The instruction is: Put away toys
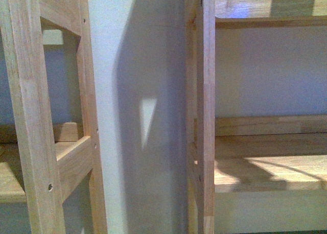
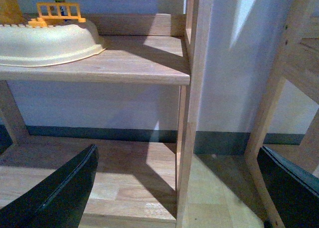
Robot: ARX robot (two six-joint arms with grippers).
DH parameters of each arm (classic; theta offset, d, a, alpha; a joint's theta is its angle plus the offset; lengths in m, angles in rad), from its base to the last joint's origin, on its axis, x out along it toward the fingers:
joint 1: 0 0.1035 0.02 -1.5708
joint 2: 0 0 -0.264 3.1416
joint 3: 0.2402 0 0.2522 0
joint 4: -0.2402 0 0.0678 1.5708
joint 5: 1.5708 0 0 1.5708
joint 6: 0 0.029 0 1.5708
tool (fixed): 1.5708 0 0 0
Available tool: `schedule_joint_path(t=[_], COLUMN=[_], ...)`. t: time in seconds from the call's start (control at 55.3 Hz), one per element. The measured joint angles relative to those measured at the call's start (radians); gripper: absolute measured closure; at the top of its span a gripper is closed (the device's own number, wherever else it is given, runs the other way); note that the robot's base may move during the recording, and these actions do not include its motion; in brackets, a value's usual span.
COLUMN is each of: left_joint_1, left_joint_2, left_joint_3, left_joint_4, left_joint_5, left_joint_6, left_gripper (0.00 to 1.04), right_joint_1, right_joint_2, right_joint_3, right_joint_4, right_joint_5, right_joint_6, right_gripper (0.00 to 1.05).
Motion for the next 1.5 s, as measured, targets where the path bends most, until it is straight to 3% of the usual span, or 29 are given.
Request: schedule_joint_path(t=[0.127, 0.289, 0.398, 0.525, 0.597, 0.705, 0.959, 1.121, 1.266, 1.501], left_joint_1=[0.0, 0.0, 0.0, 0.0, 0.0, 0.0, 0.0, 0.0, 0.0, 0.0], left_joint_2=[0.0, 0.0, 0.0, 0.0, 0.0, 0.0, 0.0, 0.0, 0.0, 0.0], left_joint_3=[0.0, 0.0, 0.0, 0.0, 0.0, 0.0, 0.0, 0.0, 0.0, 0.0], left_joint_4=[0.0, 0.0, 0.0, 0.0, 0.0, 0.0, 0.0, 0.0, 0.0, 0.0], left_joint_5=[0.0, 0.0, 0.0, 0.0, 0.0, 0.0, 0.0, 0.0, 0.0, 0.0], left_joint_6=[0.0, 0.0, 0.0, 0.0, 0.0, 0.0, 0.0, 0.0, 0.0, 0.0], left_gripper=[0.06, 0.06, 0.06, 0.06, 0.06, 0.06, 0.06, 0.06, 0.06, 0.06], right_joint_1=[-0.007, -0.007, -0.007, -0.007, -0.007, -0.032, -0.143, -0.155, -0.061, 0.253], right_joint_2=[-0.014, -0.048, -0.096, -0.195, -0.322, -0.526, -0.894, -1.126, -1.322, -1.429], right_joint_3=[-0.015, -0.048, -0.091, -0.177, -0.305, -0.535, -0.93, -1.144, -1.332, -1.612], right_joint_4=[0.021, 0.052, 0.085, 0.105, 0.114, 0.124, 0.08, 0.032, 0.021, 0.106], right_joint_5=[-0.005, 0.018, 0.086, 0.224, 0.356, 0.459, 0.418, 0.39, 0.492, 0.818], right_joint_6=[0.0, -0.01, -0.027, -0.088, -0.167, -0.238, -0.228, -0.203, -0.183, -0.172], right_gripper=[0.06, 0.07, 0.07, 0.07, 0.07, 0.07, 0.07, 0.07, 0.07, 0.07])
